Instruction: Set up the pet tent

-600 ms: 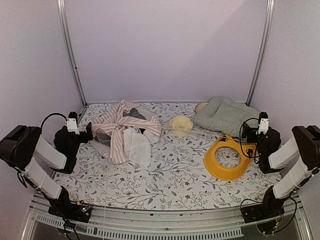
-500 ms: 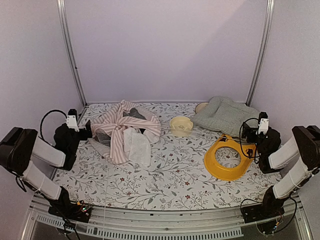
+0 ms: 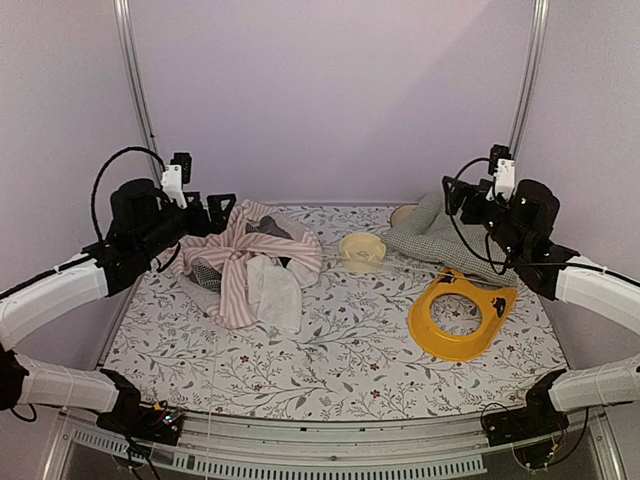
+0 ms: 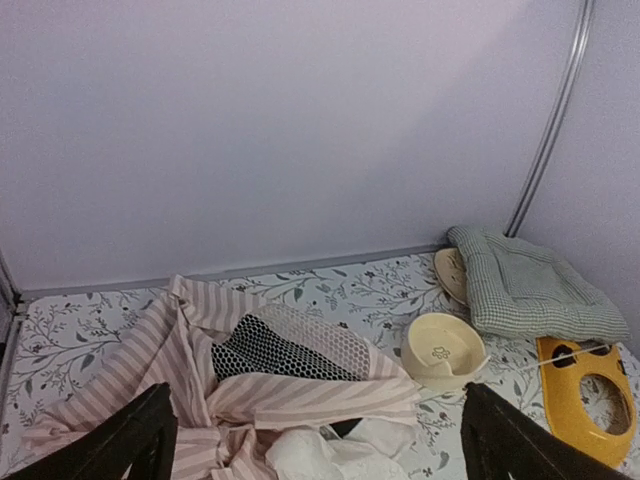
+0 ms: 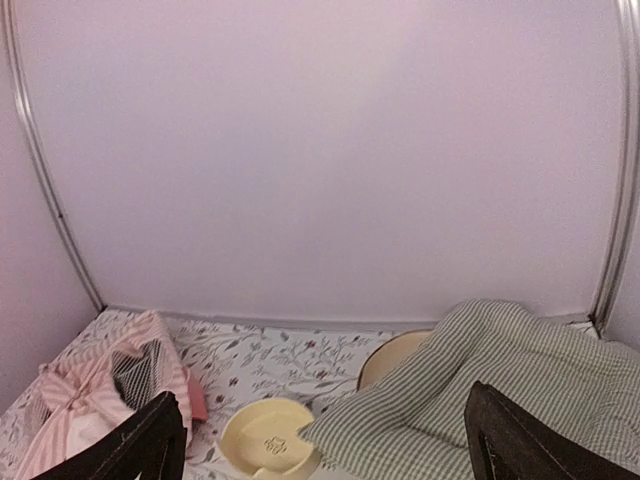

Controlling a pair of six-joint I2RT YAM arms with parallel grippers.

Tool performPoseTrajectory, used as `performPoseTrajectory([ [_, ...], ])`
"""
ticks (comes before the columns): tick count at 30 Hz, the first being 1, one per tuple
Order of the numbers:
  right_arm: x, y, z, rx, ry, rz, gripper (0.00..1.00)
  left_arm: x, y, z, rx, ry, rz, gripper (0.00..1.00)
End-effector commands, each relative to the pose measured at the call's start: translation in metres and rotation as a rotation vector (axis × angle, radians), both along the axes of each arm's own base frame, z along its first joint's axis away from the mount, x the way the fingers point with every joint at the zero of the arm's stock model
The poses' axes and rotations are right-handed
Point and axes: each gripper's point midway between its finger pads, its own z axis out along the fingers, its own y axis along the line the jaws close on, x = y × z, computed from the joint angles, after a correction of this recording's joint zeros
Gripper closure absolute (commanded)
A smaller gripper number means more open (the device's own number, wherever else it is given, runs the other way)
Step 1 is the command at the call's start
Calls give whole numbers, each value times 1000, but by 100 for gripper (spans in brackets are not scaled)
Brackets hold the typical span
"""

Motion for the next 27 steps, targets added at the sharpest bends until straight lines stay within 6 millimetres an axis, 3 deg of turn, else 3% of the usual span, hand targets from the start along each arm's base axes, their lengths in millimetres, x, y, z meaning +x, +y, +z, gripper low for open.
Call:
performPoseTrajectory([
  [1,-27,53,-83,-116,323,76,1,-29,-18,-26,-16,220,-108,1],
  [4,-50,83,-101,-141,414,151,1,-43,-21,-24,-20,266,-159,1],
  [6,-61,89,-109,-165,467,169,1,-47,-15,-27,-3,297,-137,0],
  [9,-66,74,-114,-151,512,104,1,-44,9,-34,-2,372,-6,1],
  [12,-66,48,-108,-105,509,-22,1,-40,18,-36,-63,399,-2,1],
  [15,-68,43,-101,4,506,-22,1,-37,21,-46,-159,419,-13,1],
  [20,-82,75,-102,114,522,208,1,-47,3,-83,-173,499,-119,1],
  [27,-109,130,-126,217,638,534,1,-64,18,-127,-188,610,-28,1],
])
